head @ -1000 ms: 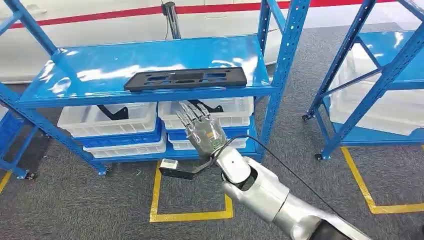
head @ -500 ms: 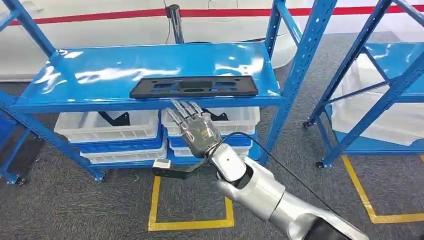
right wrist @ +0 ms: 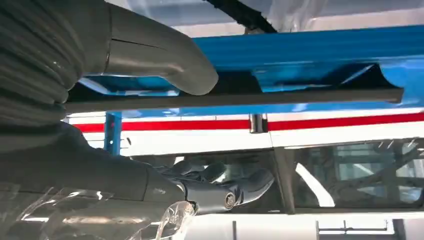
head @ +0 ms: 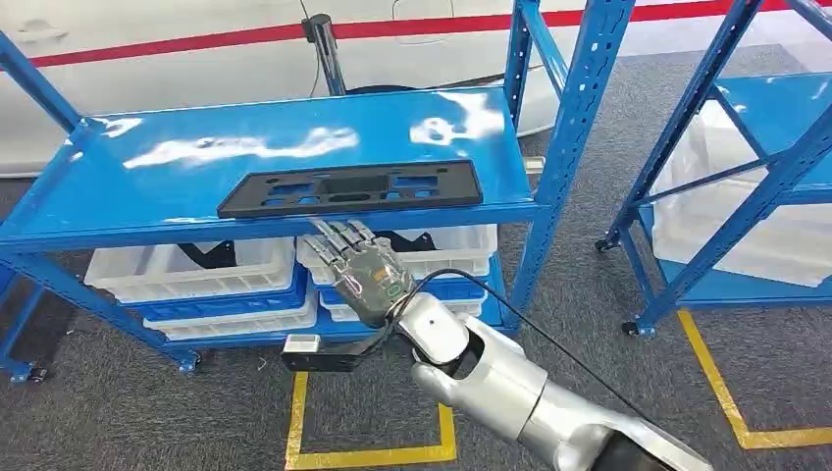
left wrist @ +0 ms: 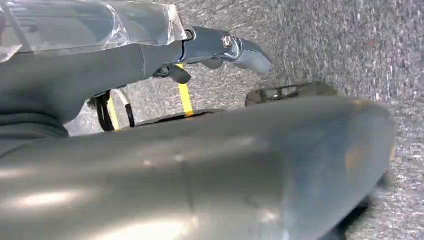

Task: Take the parts from the cabinet and place them on the table.

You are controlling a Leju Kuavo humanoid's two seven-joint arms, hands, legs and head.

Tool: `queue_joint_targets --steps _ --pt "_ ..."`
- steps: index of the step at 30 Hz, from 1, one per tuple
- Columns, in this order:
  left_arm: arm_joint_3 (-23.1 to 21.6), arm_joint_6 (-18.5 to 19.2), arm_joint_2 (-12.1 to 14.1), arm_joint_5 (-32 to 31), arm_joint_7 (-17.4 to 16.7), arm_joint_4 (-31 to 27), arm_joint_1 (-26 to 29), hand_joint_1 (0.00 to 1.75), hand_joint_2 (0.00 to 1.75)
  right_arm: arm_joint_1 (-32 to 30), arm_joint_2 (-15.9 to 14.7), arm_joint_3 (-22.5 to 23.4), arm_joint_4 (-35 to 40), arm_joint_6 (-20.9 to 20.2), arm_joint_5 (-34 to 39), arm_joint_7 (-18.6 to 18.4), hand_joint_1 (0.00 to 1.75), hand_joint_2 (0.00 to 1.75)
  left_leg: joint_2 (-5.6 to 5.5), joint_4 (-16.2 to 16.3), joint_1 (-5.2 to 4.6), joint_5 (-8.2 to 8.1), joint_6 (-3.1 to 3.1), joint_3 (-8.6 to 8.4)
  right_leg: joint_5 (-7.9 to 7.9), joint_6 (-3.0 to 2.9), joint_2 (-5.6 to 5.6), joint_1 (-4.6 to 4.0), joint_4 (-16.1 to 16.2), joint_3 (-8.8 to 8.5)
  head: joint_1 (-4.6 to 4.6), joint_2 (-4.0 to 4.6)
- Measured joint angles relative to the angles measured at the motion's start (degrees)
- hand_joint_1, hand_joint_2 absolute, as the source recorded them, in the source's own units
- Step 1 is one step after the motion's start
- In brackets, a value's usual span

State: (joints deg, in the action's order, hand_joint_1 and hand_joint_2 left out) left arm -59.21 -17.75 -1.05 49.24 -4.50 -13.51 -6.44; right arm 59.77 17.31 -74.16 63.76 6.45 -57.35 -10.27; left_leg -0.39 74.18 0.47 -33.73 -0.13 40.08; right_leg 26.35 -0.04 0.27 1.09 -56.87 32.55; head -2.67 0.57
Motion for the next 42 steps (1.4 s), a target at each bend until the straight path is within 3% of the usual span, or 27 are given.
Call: queue_joint_targets --steps 2,5,6,7,8,9,11,13,15,17,18,19,21,22,23,24,25,27,29,32,33,34,35,37,39,40,42 --pt "0.0 0.0 0.0 0.0 0.0 0.0 0.2 0.00 0.00 -0.2 0.0 -0.2 -0.1 -0.1 0.2 0.1 0.00 1.75 0.00 -0.6 0.00 1.21 0.15 0.75 0.49 0.04 0.10 -0.05 0.0 -0.67 -0.02 0.00" --pt "0.0 0.0 0.0 0.0 0.0 0.0 0.3 0.00 0.00 -0.3 0.4 -0.5 -0.2 -0.3 0.4 0.2 0.00 1.75 -0.02 -12.3 -0.37 9.71 1.40 -2.22 1.99 0.27 0.21 -0.27 0.1 -2.99 -0.02 0.02" --pt "0.0 0.0 0.0 0.0 0.0 0.0 0.3 0.00 0.00 -0.3 0.4 -0.5 -0.2 -0.3 0.4 0.2 0.00 1.75 -0.02 -13.9 -0.51 10.90 1.64 -2.73 2.18 0.30 0.21 -0.27 0.2 -3.22 -0.02 0.02" --pt "0.0 0.0 0.1 0.0 0.0 0.1 0.3 0.00 0.00 -0.2 0.3 -0.6 -0.3 -0.3 0.4 0.2 0.00 1.75 -0.01 -18.2 -0.92 13.93 2.59 -3.45 2.61 0.42 0.17 -0.05 0.3 -3.52 -0.02 0.02" --pt "0.0 0.0 0.2 0.0 0.0 0.2 0.1 0.00 0.00 -0.2 0.4 -0.7 -0.3 -0.3 0.4 0.2 0.00 1.75 0.13 -18.0 -1.51 12.43 2.76 -3.47 2.86 0.83 0.36 -0.38 0.4 -3.89 -0.07 0.11" --pt "0.0 0.0 0.0 0.0 0.1 0.2 0.0 0.00 0.00 -0.1 0.6 -0.8 -0.3 -0.4 0.4 0.2 0.00 1.75 0.13 -18.5 -1.65 11.29 2.96 -4.50 3.29 1.29 0.80 -0.09 0.9 -3.96 -0.13 0.07" --pt "0.0 0.1 0.0 0.0 0.1 0.2 0.4 0.00 0.00 -0.4 0.8 -1.0 -0.4 -0.4 0.4 0.2 0.00 1.75 0.21 -19.3 -1.55 11.90 2.99 -5.37 3.15 1.67 0.64 -0.30 0.6 -5.09 -0.17 0.00" --pt "0.0 0.0 0.0 0.0 0.2 0.2 0.4 0.00 0.00 -0.3 0.9 -1.0 -0.4 -0.4 0.5 0.2 0.00 1.75 0.26 -19.7 -1.19 11.69 3.53 -6.79 4.39 2.21 0.41 -0.21 -1.6 -4.69 -0.17 0.00" --pt "0.0 0.1 0.0 0.0 0.2 0.2 0.0 0.00 0.00 0.1 1.0 -1.0 -0.4 -0.4 0.5 0.2 0.00 1.75 0.25 -19.7 -1.05 11.05 4.25 -7.31 7.33 2.67 0.31 -0.35 -9.9 0.36 -0.13 0.00" --pt "0.0 0.1 -0.1 0.0 0.2 0.2 0.0 0.00 0.00 -0.2 1.0 -1.1 -0.5 -0.5 0.8 0.2 0.00 1.75 0.09 -19.7 -1.04 10.29 4.47 -7.91 10.13 3.09 0.30 -0.34 -17.3 5.92 -0.15 0.00" --pt "0.0 0.2 -0.2 0.0 0.2 0.2 0.2 0.00 0.00 -0.4 1.0 -1.2 -0.6 -0.5 1.0 0.2 0.00 1.75 -0.04 -19.7 -0.97 9.82 4.39 -8.47 9.77 3.19 0.28 -0.29 -17.8 7.30 -0.15 0.00" --pt "0.0 0.2 -0.2 0.0 0.2 0.2 0.4 0.00 0.00 -0.6 1.0 -1.4 -0.6 -0.5 1.0 0.3 0.00 1.75 -0.18 -19.6 -0.87 9.24 4.22 -9.21 7.61 3.24 0.23 -0.25 -15.5 7.21 -0.15 0.00" --pt "0.0 0.2 -0.2 0.1 0.2 0.2 0.5 0.00 0.00 -0.6 1.0 -1.5 -0.7 -0.5 1.1 0.3 0.00 1.75 -0.34 -19.6 -0.70 8.15 3.85 -10.74 1.15 3.28 0.09 -0.19 -6.9 4.64 -0.15 0.00" --pt "0.0 0.2 -0.1 0.2 0.2 0.2 0.5 0.00 0.00 -0.6 0.9 -1.6 -0.7 -0.7 1.1 0.3 0.00 1.75 -0.37 -19.7 -0.75 7.31 3.41 -11.16 -3.66 3.22 -0.06 -0.08 -0.5 2.88 -0.13 0.00" --pt "0.0 0.2 -0.1 0.2 0.2 0.2 0.3 0.00 0.00 -0.5 0.8 -1.7 -0.8 -0.9 1.1 0.4 0.00 1.75 -0.39 -19.3 -0.93 6.91 3.09 -11.87 -1.64 2.67 -0.06 -0.32 -0.1 3.04 -0.18 0.02" --pt "0.0 0.2 -0.1 0.2 0.2 0.2 0.1 0.00 0.00 -0.4 0.9 -1.8 -0.8 -1.1 1.2 0.4 0.00 1.75 -0.52 -19.5 -0.97 6.76 2.90 -11.64 -0.74 2.15 -0.30 -0.41 0.0 2.97 -0.04 0.09" --pt "0.0 0.2 -0.2 0.3 0.2 0.2 0.2 0.00 0.00 -0.5 1.0 -1.8 -0.8 -1.3 1.5 0.6 0.00 1.75 -0.44 -19.2 -1.05 6.26 2.40 -12.06 -2.02 1.50 -0.25 -0.44 0.1 2.69 0.00 -0.04" --pt "0.0 0.3 -0.1 0.3 0.2 0.2 0.3 0.00 0.00 -0.5 1.1 -1.9 -0.8 -2.0 2.2 0.8 0.00 1.75 -0.42 -19.0 -1.00 5.83 2.05 -12.42 -1.60 0.70 -0.18 -0.20 0.2 2.04 -0.02 -0.04" --pt "0.0 0.3 -0.2 0.4 0.2 0.2 0.1 0.00 0.00 -0.2 1.4 -1.9 -0.8 -3.1 3.0 1.0 0.00 1.75 -0.22 -15.2 -0.82 4.14 1.36 -10.69 -1.21 0.24 -0.21 0.02 0.3 1.21 -0.09 -0.04" --pt "0.0 0.3 -0.2 0.6 0.2 0.2 -0.1 0.00 0.00 -0.1 1.8 -2.1 -0.8 -4.4 3.7 1.2 0.00 1.75 -0.13 -1.5 -0.29 -0.33 0.52 -1.74 -0.13 0.17 -0.04 0.01 0.3 0.50 -0.09 -0.04" --pt "0.0 0.3 -0.2 0.6 0.2 0.2 0.1 0.00 0.00 -0.2 1.8 -2.3 -1.0 -4.8 4.0 1.2 0.00 1.75 -0.11 0.0 -0.26 -0.08 0.49 0.10 0.34 0.21 -0.01 0.02 0.3 -0.03 -0.09 -0.04" --pt "0.0 0.3 -0.2 0.6 0.2 0.2 0.2 0.00 0.00 -0.3 1.8 -2.5 -1.1 -5.1 4.1 1.2 0.00 1.75 -0.10 -1.5 -0.17 1.93 0.59 0.49 0.89 0.26 0.11 0.04 0.3 -0.75 -0.09 -0.04" --pt "0.0 0.3 -0.2 0.6 0.2 0.2 0.2 0.00 0.00 -0.3 1.8 -2.6 -1.2 -5.4 4.2 1.2 0.00 1.75 -0.09 -4.8 -0.11 4.70 0.68 -0.20 1.42 0.37 0.16 0.04 0.3 -1.50 -0.09 -0.04" --pt "0.0 0.2 -0.2 0.7 0.2 0.2 0.2 0.00 0.00 -0.1 2.0 -2.6 -1.4 -5.8 4.6 1.2 0.00 1.75 -0.07 -15.6 -0.11 12.44 1.16 -3.12 2.71 0.77 0.25 0.10 0.3 -3.35 -0.09 -0.04" --pt "0.0 0.2 -0.2 0.8 0.2 0.2 0.1 0.00 0.00 0.2 2.1 -2.9 -1.6 -6.1 5.0 1.4 0.00 1.75 -0.04 -18.3 -1.04 10.82 1.71 -3.81 3.29 1.36 0.32 0.06 0.9 -3.92 -0.13 -0.04" --pt "0.0 0.3 -0.2 0.8 0.2 0.2 0.1 0.00 0.00 0.2 2.1 -2.9 -1.7 -6.3 5.2 1.4 0.00 1.75 -0.08 -17.9 -1.13 11.74 2.13 -4.15 3.55 1.81 0.33 0.05 1.2 -4.15 -0.11 -0.04" --pt "0.0 0.2 -0.3 1.1 0.2 0.3 0.3 0.00 0.00 0.0 2.3 -3.2 -1.8 -6.6 5.5 1.6 0.00 1.75 -0.21 -18.3 -0.92 11.18 2.77 -5.04 3.61 2.16 0.29 -0.16 1.4 -5.19 -0.11 -0.04"
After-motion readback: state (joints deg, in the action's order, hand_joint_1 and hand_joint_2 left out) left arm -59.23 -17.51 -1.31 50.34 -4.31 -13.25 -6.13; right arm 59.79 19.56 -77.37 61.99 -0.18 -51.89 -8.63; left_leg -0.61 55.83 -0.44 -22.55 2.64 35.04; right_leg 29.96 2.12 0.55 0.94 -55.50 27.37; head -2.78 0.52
